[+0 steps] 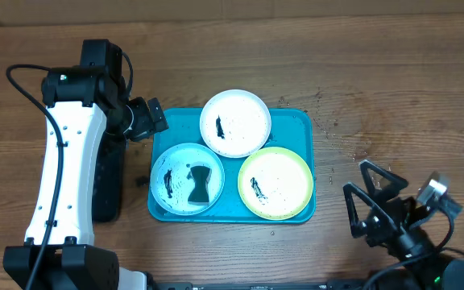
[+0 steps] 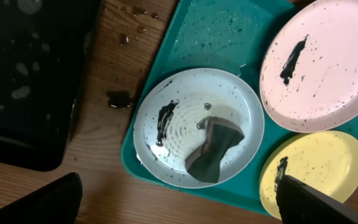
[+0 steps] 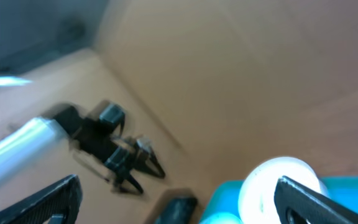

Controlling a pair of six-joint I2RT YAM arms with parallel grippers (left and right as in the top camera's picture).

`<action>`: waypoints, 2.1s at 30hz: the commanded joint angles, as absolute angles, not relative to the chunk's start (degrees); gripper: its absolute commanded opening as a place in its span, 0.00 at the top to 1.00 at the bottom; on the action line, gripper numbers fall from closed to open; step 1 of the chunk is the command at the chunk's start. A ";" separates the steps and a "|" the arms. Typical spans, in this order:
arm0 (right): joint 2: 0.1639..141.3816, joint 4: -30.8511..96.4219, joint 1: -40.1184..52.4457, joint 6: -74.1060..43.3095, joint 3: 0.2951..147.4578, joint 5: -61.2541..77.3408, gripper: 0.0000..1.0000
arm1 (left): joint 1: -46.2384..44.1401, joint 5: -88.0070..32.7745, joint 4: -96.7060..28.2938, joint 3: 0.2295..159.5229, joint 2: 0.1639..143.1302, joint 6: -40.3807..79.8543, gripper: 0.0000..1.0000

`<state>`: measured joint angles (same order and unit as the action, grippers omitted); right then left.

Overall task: Clean dirty plates on tray and stack at the side
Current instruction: 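Reach the right gripper to the light-blue plate rim and grasp it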

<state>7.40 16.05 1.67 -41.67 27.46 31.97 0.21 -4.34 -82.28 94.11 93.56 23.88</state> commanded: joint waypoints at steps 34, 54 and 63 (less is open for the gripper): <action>96.40 45.60 47.57 -45.84 72.05 3.70 0.61 | 0.30 -7.11 -82.98 94.24 94.08 23.79 0.00; 107.07 33.63 48.56 -44.56 70.43 0.43 0.68 | 0.30 -7.11 -83.77 94.24 94.08 23.77 0.00; 107.87 31.35 49.06 -44.58 68.95 -1.67 0.70 | 0.30 -7.14 -85.08 94.24 94.08 21.26 0.01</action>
